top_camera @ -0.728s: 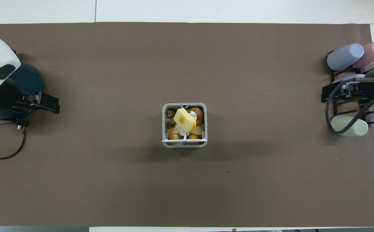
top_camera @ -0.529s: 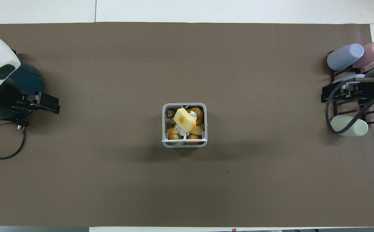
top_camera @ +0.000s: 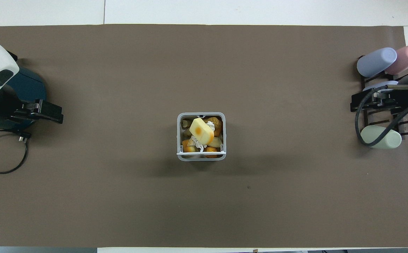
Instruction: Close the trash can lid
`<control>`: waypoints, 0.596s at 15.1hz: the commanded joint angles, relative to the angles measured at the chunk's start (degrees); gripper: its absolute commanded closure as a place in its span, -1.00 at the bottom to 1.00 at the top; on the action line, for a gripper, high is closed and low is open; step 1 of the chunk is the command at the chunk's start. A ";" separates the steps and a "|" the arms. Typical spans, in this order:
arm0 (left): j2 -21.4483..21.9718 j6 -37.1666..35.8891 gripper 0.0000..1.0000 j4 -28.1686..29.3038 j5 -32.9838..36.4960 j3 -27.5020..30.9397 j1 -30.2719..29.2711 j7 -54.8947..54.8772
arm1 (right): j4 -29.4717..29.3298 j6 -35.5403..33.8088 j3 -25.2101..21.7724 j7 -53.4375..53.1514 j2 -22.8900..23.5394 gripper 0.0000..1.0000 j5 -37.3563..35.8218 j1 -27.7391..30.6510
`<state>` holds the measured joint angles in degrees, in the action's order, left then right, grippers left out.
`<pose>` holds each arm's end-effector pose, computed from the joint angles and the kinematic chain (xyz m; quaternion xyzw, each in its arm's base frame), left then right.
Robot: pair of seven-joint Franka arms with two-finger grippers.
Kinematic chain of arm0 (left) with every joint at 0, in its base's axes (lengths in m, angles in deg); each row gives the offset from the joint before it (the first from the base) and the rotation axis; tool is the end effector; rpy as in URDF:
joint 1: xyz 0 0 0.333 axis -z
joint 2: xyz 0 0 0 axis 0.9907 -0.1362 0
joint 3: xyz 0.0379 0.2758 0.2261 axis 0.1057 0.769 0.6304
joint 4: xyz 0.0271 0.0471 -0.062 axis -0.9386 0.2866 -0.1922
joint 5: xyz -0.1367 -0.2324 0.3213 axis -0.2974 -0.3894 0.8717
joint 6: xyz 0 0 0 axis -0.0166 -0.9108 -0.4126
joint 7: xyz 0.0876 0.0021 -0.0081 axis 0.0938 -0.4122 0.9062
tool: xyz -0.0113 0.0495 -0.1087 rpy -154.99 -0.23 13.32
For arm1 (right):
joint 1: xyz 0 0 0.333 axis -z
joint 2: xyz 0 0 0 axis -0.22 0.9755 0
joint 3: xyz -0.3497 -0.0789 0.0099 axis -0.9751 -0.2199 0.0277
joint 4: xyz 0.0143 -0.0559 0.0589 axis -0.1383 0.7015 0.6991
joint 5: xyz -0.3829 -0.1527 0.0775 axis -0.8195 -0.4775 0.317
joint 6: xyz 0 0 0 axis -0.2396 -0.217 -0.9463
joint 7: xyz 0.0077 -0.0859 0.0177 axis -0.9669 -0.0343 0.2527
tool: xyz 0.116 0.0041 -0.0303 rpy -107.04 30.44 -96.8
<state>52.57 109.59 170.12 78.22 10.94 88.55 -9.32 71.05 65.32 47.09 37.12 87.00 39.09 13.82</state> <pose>0.5547 -0.1009 0.6425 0.9978 -0.0521 -0.0386 0.0140 0.5747 0.0172 0.6274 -0.9990 0.0428 0.0101 0.0023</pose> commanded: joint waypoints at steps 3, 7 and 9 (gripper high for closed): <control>1.78 2.13 -1.00 2.53 0.73 -0.82 2.31 0.12 | -0.05 -0.22 0.63 0.51 -0.08 -1.00 -0.41 0.91; 3.71 4.85 1.00 7.35 0.72 -0.82 12.75 9.93 | 0.04 -0.22 0.63 0.51 -0.08 -1.00 -0.32 0.91; 4.50 6.69 1.00 10.25 0.29 -0.91 17.51 15.48 | 0.04 -0.22 0.63 0.51 -0.08 -1.00 -0.41 0.91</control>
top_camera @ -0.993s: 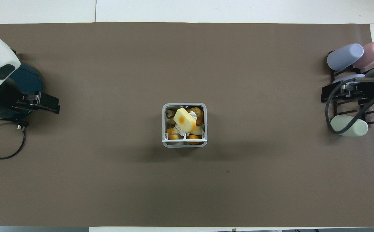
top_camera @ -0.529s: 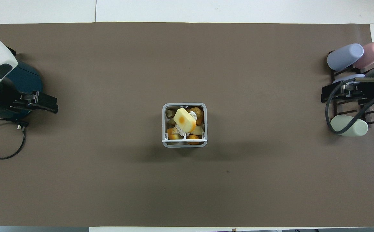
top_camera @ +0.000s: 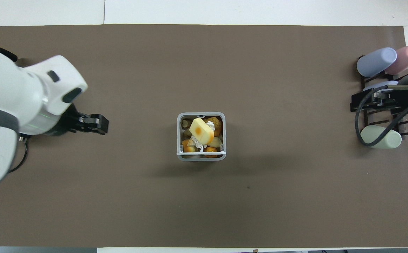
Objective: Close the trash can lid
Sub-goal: 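Move the left gripper toward the open lid of the trash can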
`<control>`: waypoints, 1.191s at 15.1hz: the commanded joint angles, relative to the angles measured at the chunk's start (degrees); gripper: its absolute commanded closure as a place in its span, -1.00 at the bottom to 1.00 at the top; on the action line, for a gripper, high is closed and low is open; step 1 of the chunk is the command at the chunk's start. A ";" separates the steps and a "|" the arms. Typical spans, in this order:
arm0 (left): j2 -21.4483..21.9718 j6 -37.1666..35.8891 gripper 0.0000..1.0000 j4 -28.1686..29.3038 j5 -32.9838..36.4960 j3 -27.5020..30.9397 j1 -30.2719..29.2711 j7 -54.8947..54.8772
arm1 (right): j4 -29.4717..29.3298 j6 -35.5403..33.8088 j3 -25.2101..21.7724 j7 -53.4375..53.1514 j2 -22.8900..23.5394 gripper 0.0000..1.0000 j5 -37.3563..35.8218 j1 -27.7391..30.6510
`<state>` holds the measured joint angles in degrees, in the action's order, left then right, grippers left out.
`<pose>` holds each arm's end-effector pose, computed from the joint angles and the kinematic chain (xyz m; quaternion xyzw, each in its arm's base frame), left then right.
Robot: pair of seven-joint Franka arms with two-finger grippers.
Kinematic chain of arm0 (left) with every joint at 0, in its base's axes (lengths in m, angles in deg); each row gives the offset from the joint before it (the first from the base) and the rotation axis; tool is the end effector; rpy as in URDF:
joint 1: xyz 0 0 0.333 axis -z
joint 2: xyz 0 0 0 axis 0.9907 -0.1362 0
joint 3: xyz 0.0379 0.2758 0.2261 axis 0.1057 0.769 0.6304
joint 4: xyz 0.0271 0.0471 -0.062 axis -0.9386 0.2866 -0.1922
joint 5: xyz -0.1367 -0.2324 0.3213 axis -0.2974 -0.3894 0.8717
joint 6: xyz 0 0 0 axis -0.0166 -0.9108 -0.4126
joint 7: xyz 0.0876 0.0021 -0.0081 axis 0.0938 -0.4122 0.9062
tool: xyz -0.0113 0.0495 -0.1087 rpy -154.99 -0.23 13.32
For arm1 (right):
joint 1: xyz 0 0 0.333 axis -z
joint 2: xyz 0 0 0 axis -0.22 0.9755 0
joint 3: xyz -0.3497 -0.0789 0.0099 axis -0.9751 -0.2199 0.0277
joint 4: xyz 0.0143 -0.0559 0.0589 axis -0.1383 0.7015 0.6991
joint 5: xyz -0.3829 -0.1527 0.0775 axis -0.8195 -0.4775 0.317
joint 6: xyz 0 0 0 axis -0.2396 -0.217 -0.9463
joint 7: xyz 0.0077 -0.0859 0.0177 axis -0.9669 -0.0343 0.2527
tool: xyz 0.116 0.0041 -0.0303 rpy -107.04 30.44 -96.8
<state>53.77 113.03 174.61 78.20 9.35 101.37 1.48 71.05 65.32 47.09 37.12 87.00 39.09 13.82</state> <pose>0.5086 -0.2348 0.6202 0.9958 -0.0822 -0.0392 0.0046 0.5747 0.0172 0.6274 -0.9990 0.0428 0.0101 0.0023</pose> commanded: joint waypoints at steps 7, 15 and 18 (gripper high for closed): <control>5.23 13.62 1.00 14.90 -6.11 0.68 17.26 13.82 | 0.04 -0.22 0.63 0.51 -0.08 -1.00 -0.32 0.91; -1.09 24.44 1.00 15.09 -6.11 0.77 21.94 16.13 | -0.05 -0.22 0.63 0.51 -0.08 -1.00 -0.32 0.91; -2.76 26.99 1.00 14.04 -6.11 0.77 21.15 16.21 | 0.04 -0.22 0.63 0.51 -0.08 -1.00 -0.32 0.91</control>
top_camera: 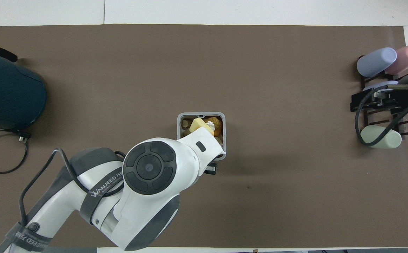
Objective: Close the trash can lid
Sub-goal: 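Move the left gripper toward the open lid of the trash can, then push the raised lid down over the can with the left gripper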
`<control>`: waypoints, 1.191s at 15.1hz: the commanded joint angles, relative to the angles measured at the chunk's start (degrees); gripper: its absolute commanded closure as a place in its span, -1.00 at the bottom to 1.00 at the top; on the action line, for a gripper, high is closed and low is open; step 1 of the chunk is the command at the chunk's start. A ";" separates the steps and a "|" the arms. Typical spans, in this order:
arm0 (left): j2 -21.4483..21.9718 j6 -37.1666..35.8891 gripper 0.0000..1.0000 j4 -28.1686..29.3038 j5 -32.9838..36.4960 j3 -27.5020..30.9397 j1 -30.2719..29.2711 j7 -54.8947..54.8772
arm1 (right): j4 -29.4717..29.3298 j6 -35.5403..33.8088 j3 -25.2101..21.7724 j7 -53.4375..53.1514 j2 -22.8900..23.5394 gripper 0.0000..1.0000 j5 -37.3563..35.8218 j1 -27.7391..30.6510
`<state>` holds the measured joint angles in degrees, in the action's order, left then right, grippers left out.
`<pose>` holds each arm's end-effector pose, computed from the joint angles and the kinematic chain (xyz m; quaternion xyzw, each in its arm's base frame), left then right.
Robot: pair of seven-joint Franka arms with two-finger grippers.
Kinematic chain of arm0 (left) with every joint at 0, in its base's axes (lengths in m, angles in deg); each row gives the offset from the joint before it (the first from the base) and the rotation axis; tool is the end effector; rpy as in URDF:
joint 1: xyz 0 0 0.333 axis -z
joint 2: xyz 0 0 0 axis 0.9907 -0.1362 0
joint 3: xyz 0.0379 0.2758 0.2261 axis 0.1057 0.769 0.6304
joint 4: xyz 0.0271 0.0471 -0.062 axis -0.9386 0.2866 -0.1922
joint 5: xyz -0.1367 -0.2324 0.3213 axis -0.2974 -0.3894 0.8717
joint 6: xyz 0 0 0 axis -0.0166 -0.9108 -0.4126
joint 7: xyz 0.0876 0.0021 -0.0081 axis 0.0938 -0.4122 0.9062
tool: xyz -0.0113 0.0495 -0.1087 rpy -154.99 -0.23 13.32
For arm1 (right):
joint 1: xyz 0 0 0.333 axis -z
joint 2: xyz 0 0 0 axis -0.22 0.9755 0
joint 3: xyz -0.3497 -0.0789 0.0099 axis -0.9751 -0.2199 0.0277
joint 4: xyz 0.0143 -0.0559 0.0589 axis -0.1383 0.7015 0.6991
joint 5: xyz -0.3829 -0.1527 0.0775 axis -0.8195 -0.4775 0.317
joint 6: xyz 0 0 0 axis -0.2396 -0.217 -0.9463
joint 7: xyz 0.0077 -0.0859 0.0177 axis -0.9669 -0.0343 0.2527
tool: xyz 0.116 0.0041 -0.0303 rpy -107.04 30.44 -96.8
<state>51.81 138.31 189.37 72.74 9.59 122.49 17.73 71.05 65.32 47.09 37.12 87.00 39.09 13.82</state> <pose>0.4082 -0.4227 0.5096 0.9927 -0.0967 -0.0066 0.0722 0.5747 0.0172 0.6274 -0.9990 0.0428 0.0101 0.0023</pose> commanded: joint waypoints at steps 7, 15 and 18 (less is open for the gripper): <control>-4.75 2.77 1.00 -5.73 -0.74 0.61 -3.13 0.05 | -0.05 -0.22 0.63 0.51 -0.08 -1.00 -0.32 0.91; -10.29 5.93 1.00 -9.08 -1.00 1.05 -3.31 0.49 | -0.05 -0.22 0.63 0.51 -0.08 -1.00 -0.32 0.91; -11.69 7.68 1.00 -9.52 -1.18 1.05 -4.72 0.49 | -0.05 -0.22 0.63 0.51 -0.08 -1.00 -0.41 0.91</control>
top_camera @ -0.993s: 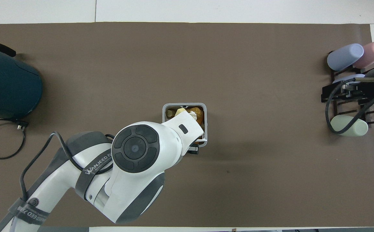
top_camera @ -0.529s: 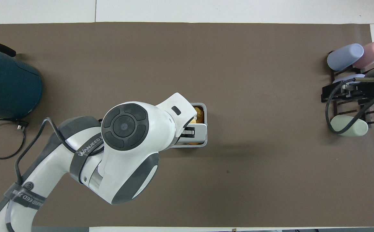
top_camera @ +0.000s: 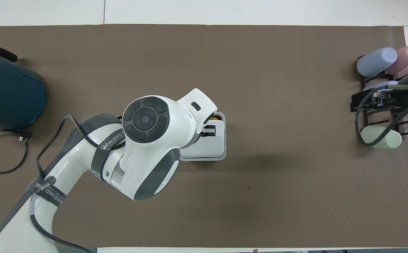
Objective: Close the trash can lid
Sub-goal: 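Push the raised lid down over the can with the left gripper, then press the lid flat onto the can with the left gripper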
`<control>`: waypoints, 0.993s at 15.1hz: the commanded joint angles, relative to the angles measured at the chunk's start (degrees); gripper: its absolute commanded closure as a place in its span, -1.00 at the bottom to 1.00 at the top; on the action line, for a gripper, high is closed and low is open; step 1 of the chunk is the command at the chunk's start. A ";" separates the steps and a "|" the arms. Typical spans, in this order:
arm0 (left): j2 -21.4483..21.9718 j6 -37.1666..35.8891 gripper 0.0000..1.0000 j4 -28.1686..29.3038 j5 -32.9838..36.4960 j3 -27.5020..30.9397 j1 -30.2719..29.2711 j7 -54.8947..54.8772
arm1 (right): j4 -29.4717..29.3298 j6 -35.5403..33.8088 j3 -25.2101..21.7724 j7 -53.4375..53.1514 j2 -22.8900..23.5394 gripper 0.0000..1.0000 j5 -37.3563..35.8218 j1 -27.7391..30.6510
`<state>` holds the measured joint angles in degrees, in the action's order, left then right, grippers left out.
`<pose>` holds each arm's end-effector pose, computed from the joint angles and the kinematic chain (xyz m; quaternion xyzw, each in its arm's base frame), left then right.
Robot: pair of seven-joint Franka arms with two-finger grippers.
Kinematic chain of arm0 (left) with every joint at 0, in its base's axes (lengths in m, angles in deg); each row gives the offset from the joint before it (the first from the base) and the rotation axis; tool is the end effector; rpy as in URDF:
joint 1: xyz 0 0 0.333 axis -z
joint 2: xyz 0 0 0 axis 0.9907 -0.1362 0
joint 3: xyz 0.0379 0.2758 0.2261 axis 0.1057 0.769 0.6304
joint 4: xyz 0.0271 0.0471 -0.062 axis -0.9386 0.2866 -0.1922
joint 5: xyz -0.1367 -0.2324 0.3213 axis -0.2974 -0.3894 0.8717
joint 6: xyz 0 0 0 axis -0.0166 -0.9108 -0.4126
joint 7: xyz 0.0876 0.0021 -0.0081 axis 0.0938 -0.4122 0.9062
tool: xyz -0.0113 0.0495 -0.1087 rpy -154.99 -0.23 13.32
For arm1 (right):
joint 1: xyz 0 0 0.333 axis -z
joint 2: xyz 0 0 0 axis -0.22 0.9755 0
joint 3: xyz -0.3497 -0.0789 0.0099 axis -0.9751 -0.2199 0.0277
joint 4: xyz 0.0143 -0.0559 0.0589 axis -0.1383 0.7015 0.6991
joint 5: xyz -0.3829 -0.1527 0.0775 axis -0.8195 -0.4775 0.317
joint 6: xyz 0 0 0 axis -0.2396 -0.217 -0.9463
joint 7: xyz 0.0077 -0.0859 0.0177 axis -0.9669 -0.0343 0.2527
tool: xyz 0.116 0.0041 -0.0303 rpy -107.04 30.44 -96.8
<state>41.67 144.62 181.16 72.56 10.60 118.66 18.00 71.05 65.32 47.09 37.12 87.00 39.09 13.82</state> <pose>0.4968 -0.4273 0.4846 0.9937 -0.0462 0.0242 0.0988 0.5747 0.0172 0.6274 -0.9990 0.0428 0.0101 0.0023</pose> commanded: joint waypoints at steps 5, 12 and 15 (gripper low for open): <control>-3.49 4.02 1.00 -1.31 -0.99 0.04 -1.33 0.22 | 0.04 -0.22 0.72 0.51 -0.17 -1.00 -0.32 0.91; -5.34 6.39 1.00 -1.22 -0.82 0.13 -1.33 0.31 | -0.05 -0.22 0.63 0.51 -0.08 -1.00 -0.32 0.91; -6.22 6.92 1.00 -1.31 -0.64 0.13 -1.07 0.49 | 0.04 -0.22 0.63 0.51 -0.08 -1.00 -0.32 0.91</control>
<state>36.97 150.47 180.95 72.47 10.77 117.59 18.03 71.05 65.32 47.09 37.12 87.00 39.09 13.82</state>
